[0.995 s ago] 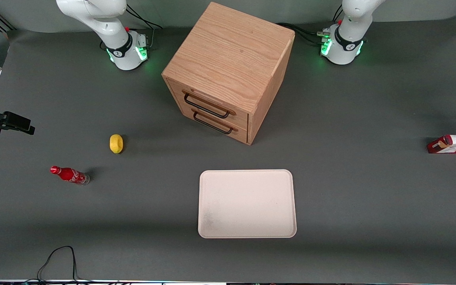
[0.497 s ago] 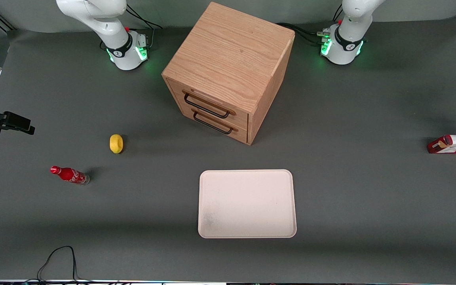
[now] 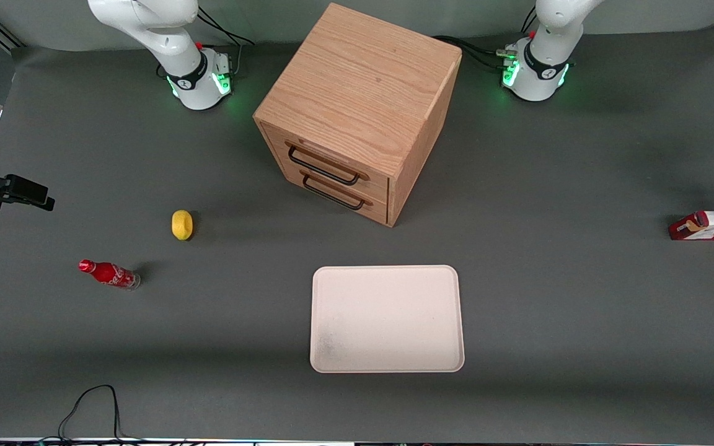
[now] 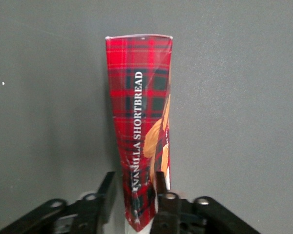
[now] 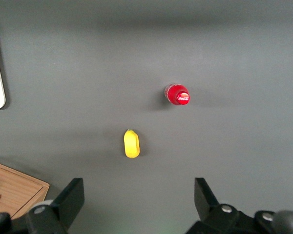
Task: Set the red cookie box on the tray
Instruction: 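Lift the red shortbread box upright with the left gripper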
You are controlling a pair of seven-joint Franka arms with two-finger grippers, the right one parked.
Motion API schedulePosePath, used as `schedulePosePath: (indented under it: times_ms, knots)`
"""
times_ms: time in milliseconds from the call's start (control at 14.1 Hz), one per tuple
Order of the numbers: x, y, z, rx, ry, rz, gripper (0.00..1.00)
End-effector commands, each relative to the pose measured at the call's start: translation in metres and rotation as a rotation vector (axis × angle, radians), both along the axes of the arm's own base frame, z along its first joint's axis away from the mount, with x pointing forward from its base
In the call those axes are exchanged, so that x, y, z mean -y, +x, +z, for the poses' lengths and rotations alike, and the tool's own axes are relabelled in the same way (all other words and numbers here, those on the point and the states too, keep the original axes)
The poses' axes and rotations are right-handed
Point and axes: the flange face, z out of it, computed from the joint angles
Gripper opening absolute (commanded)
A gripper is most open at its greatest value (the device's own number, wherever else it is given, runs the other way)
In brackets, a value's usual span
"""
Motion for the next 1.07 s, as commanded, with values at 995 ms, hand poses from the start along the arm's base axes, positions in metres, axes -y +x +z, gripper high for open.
schedulePosePath:
  times_ms: [995]
  knots:
    - [-0.014,0.019,0.289,-0.045,-0.010,0.003,0.00]
